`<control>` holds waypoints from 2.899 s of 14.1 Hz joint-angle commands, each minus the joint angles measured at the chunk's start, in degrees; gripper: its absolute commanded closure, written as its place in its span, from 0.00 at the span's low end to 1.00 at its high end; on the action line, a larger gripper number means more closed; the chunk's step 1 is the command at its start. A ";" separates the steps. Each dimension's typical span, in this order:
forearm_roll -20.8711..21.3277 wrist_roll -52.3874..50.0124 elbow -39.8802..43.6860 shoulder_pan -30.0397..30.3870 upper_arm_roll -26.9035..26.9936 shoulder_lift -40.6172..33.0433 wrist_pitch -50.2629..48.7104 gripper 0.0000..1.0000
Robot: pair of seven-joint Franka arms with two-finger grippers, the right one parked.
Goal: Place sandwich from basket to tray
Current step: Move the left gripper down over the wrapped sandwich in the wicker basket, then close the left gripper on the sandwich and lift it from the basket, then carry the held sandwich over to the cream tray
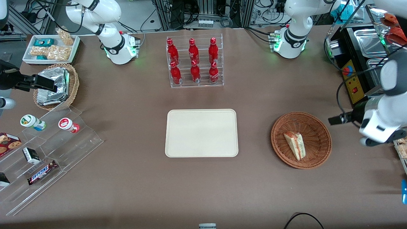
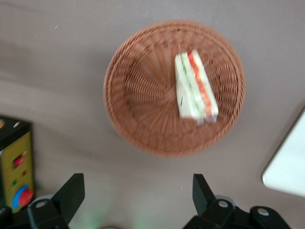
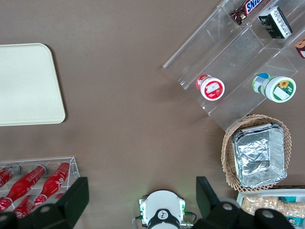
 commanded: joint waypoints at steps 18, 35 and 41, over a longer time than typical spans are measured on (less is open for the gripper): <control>-2.85 -13.47 -21.54 -5.28 -1.09 6.49 40.30 0.00; -2.41 -12.77 -20.67 -5.54 -0.83 3.08 32.95 0.86; -1.00 -16.97 -11.98 -22.30 -1.09 4.19 21.84 0.84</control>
